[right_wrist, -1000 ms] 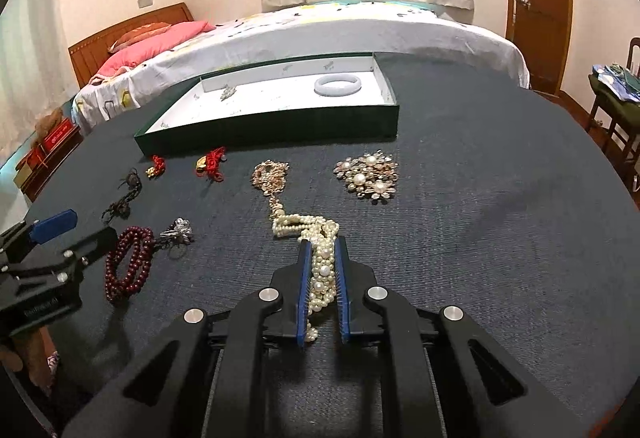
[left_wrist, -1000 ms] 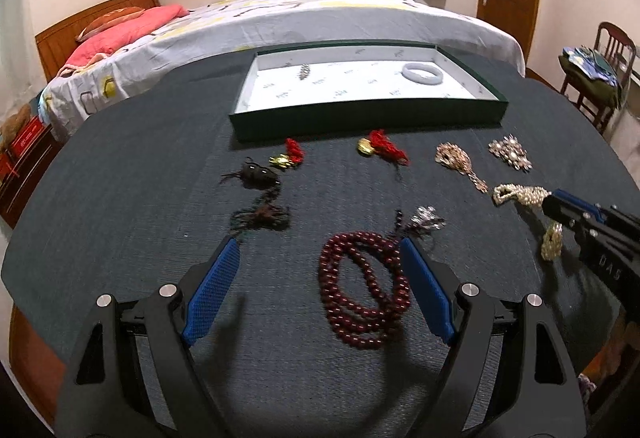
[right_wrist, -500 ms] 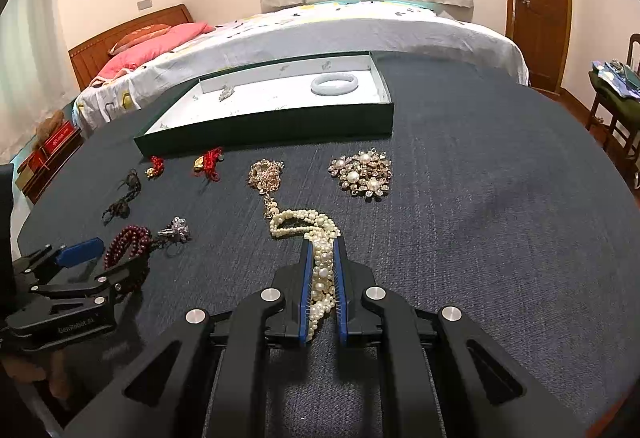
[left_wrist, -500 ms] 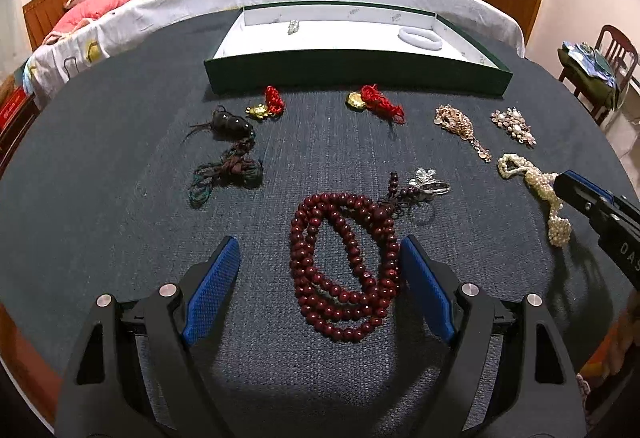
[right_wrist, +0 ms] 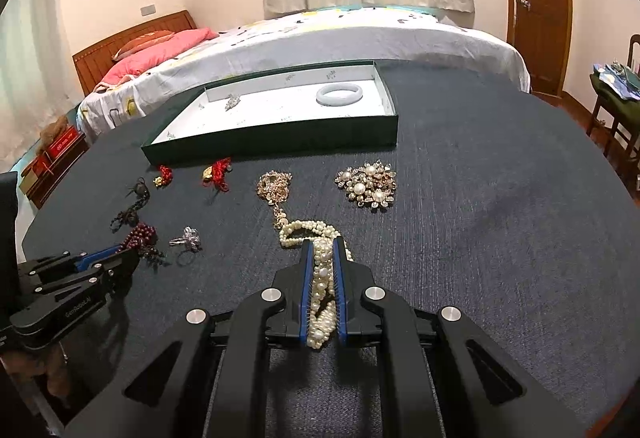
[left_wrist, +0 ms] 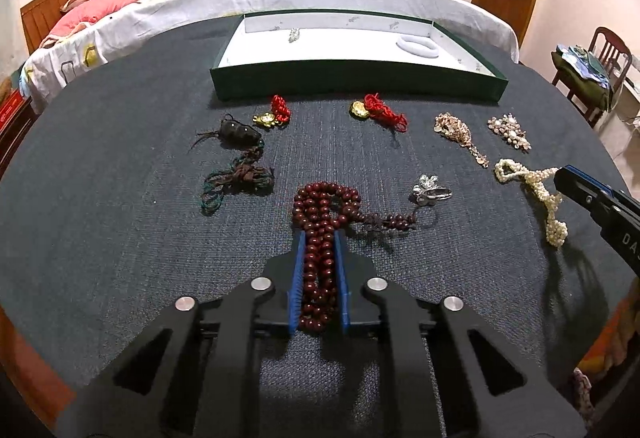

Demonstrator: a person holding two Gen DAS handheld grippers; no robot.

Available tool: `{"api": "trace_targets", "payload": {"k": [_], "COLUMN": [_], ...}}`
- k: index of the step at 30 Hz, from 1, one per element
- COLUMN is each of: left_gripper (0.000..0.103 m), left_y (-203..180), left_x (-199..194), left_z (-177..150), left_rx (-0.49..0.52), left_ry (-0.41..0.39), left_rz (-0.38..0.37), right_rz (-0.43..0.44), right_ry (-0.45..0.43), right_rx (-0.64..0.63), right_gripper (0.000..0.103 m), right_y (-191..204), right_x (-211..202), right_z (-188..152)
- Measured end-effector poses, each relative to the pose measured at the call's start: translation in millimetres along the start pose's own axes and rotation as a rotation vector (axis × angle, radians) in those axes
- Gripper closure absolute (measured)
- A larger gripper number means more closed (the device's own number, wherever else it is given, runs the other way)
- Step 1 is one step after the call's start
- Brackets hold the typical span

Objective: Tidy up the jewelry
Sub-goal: 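Lift the red beads with the left tool while the right tool lifts the pearls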

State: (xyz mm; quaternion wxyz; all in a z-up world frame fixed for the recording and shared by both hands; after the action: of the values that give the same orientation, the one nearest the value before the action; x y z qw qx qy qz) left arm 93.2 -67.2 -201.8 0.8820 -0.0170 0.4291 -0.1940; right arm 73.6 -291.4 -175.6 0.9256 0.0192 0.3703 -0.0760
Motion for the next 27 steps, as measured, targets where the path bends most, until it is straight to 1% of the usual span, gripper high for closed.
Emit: {"api": "trace_targets", "payload": {"k": [3, 27], "left_gripper": [0.096, 0.096], "left_y": [0.0, 11.7], "left_x": [-3.3, -30.9], "left_z": [1.6, 24.0], "left_rx": [0.006, -0.012], "left_ry": [-0.011, -0.105], "left_rz": [0.001, 0.026], "right_rz": [0.003, 0.023], "right_ry": [-0.001, -0.062], "right_rx": [-0.001, 0.008], "right_gripper": [0.093, 0.093], "right_y": [0.9, 4.5], "right_x": [-1.5, -25.1], "right_z": [1.6, 21.8]}}
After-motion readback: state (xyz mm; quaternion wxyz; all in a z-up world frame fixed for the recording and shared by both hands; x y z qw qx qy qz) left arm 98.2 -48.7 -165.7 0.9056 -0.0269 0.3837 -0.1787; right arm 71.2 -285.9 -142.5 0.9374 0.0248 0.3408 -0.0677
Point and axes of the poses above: each gripper's, at about its wrist camera, not at the fingertips, and x roughly the way its jaws point, y to its left, z to its top, the point moved 2 cm from there along x, roughly the way its jaws point, and after that the axes turned 12 degrees about -z, right-handed, at the moved point
